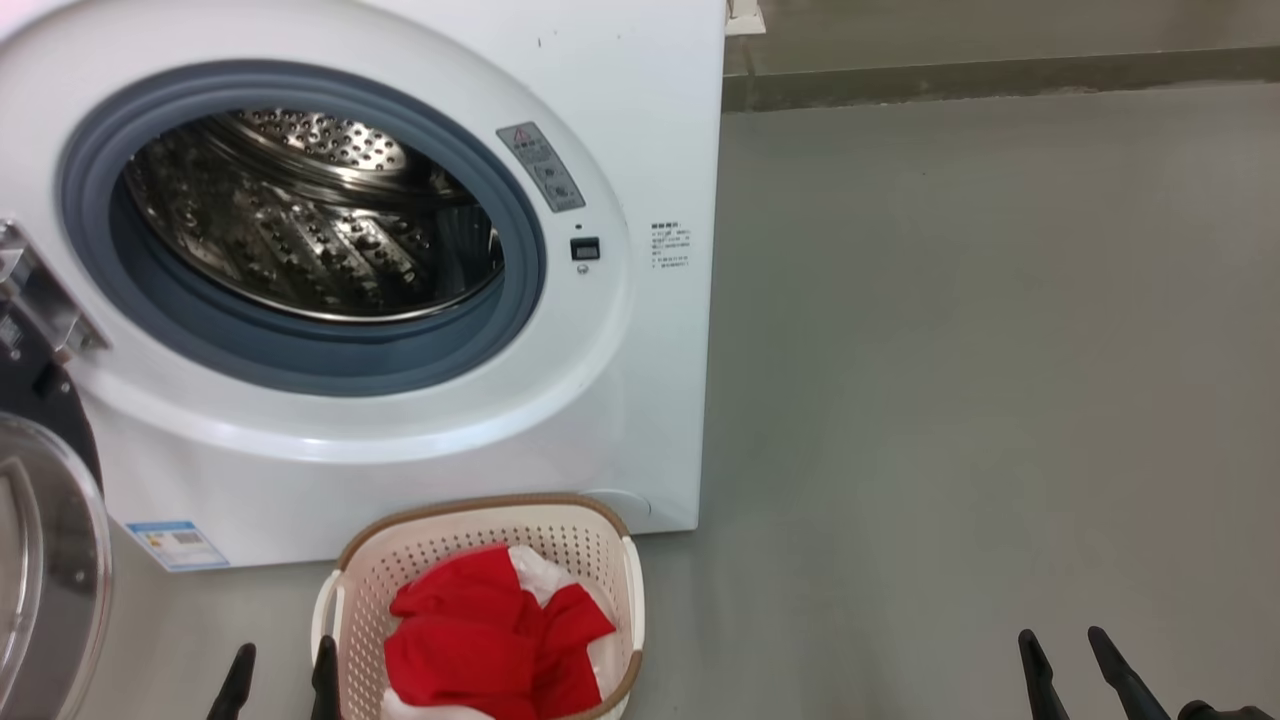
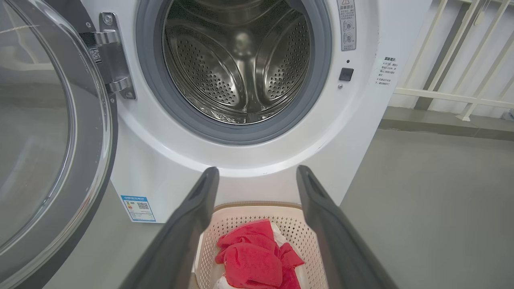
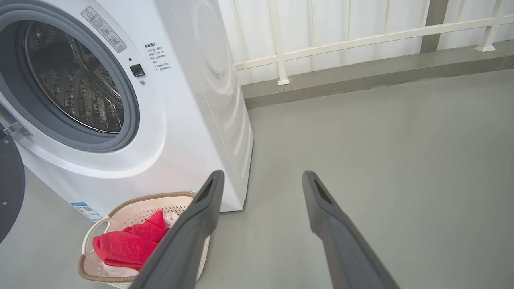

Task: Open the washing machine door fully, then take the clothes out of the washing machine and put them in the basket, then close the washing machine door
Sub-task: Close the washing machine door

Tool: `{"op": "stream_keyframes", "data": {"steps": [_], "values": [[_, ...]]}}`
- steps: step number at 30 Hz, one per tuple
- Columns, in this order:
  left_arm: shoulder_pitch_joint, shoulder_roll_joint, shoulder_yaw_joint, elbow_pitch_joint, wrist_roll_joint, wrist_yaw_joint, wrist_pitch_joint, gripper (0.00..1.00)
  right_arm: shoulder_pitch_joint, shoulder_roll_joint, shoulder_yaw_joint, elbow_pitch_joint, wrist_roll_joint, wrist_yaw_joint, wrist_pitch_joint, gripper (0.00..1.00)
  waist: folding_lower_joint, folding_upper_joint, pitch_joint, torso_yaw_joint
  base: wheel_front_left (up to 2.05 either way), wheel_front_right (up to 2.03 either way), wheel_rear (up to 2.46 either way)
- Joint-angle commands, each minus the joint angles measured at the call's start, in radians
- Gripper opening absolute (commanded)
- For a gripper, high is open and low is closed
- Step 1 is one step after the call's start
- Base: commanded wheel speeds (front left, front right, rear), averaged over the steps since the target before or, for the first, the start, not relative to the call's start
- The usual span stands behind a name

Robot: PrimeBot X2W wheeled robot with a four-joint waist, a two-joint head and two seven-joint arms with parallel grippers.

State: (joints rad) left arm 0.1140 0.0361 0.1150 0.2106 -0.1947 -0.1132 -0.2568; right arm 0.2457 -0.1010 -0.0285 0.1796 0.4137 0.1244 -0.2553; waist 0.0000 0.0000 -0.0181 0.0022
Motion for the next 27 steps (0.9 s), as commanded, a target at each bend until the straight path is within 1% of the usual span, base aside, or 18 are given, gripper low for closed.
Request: {"op": "stream_keyframes", "data": {"steps": [1, 10, 14, 27], "values": [[-0.031, 0.014, 0.031, -0.018, -0.003, 0.006, -0.005, 1.00, -0.026, -0.019, 0.019, -0.021, -0.007, 0.006, -0.006, 1.00, 0.0000, 0.0000, 0.000, 0.000, -1.43, 1.43, 0.00], [-0.034, 0.014, 0.033, -0.020, -0.001, 0.005, -0.005, 1.00, -0.027, -0.013, 0.019, -0.021, -0.007, 0.006, -0.006, 1.00, 0.0000, 0.0000, 0.004, 0.004, -1.42, 1.42, 0.00], [-0.041, 0.014, 0.033, -0.019, -0.003, 0.003, -0.005, 1.00, -0.032, -0.008, 0.020, -0.022, -0.008, 0.006, -0.006, 1.00, 0.0000, 0.0000, 0.011, 0.007, -1.00, 1.00, 0.00], [-0.050, 0.014, 0.026, -0.007, -0.003, 0.002, -0.005, 1.00, -0.038, -0.009, 0.022, -0.019, -0.007, 0.006, -0.006, 1.00, 0.0000, 0.0000, 0.016, 0.010, -0.12, 0.12, 0.00]]}}
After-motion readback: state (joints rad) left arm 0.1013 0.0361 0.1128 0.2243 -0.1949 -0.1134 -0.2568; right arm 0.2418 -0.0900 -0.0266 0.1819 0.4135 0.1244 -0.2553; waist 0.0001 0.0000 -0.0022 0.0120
